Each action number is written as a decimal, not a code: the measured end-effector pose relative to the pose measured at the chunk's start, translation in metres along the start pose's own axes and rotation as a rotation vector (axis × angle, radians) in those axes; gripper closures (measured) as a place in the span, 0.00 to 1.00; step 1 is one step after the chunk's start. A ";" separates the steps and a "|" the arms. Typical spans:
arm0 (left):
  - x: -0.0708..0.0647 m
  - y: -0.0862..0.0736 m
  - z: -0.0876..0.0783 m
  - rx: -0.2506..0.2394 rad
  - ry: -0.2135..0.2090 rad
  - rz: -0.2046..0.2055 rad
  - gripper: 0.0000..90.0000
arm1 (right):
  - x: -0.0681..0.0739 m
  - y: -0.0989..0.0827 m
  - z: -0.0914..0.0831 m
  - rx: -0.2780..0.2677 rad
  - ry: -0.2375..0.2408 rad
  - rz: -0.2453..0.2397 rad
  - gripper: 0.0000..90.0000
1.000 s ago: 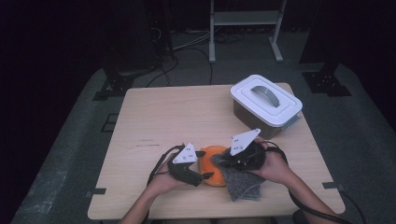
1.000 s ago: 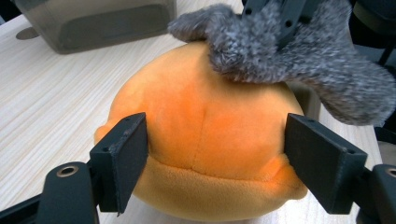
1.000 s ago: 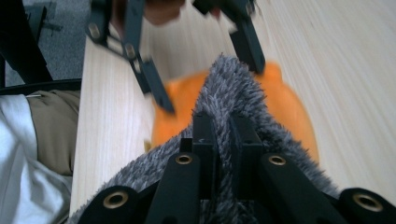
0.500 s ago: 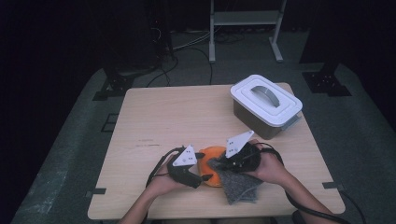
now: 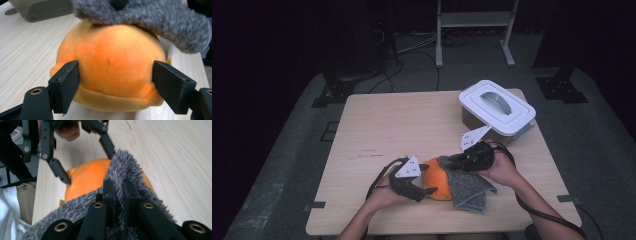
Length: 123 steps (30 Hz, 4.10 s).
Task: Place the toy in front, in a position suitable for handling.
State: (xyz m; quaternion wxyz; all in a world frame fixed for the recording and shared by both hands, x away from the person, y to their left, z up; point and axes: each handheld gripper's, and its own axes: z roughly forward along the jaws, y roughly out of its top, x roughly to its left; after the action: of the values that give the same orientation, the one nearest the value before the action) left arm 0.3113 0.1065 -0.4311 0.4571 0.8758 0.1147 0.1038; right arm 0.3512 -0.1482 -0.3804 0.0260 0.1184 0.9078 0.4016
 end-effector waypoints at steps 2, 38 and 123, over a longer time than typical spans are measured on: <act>0.002 0.001 -0.003 -0.005 -0.010 -0.015 0.23 | 0.003 -0.001 0.001 -0.001 -0.001 -0.003 0.91; -0.008 0.007 0.002 -0.019 0.017 0.044 0.29 | 0.015 -0.025 -0.023 -0.013 -0.020 0.007 0.91; -0.017 0.012 -0.005 -0.012 0.051 0.166 0.41 | 0.030 0.028 -0.008 0.043 0.011 -0.131 0.91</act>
State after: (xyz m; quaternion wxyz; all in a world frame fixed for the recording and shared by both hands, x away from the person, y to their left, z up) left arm 0.2954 0.0986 -0.4195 0.4489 0.8768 0.0524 0.1642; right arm 0.3264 -0.1285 -0.3533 0.0445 0.0571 0.9220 0.3803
